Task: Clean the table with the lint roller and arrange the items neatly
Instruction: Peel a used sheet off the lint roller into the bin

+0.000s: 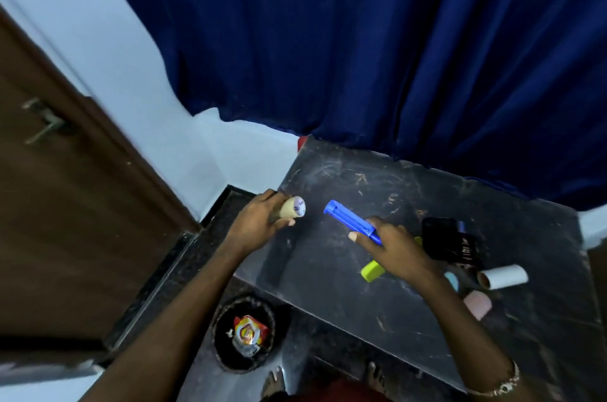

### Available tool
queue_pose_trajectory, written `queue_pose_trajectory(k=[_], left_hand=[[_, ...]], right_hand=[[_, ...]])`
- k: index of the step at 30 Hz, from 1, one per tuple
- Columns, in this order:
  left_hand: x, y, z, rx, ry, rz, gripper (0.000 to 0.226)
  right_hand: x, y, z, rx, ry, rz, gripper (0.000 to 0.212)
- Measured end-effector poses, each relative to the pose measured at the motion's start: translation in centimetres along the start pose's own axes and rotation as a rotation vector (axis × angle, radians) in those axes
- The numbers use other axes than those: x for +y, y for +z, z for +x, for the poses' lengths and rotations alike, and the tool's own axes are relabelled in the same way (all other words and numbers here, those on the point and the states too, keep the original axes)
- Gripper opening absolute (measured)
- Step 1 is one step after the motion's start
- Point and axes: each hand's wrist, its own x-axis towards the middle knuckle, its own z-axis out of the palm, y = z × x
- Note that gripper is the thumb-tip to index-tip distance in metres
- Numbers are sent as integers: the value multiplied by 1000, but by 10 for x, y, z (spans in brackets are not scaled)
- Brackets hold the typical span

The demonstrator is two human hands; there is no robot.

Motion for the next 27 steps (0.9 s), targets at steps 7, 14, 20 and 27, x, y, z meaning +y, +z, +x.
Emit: queue_pose_trajectory(k=[7,14,20,27], left_hand=[[-65,-14,-64,103,-199,-126,59],[-126,-16,-143,161,-483,-308,50],[-167,11,-194,154,-656,-379,42],[-220,67,-225,91,-830,-487,40]], right_hand=[[-56,68,17,-73,-34,215,38],[-108,137,27,-261,-47,269,24],[-133,210,24,-349,-30,304,14],[-136,297,25,-439,87,224,25]])
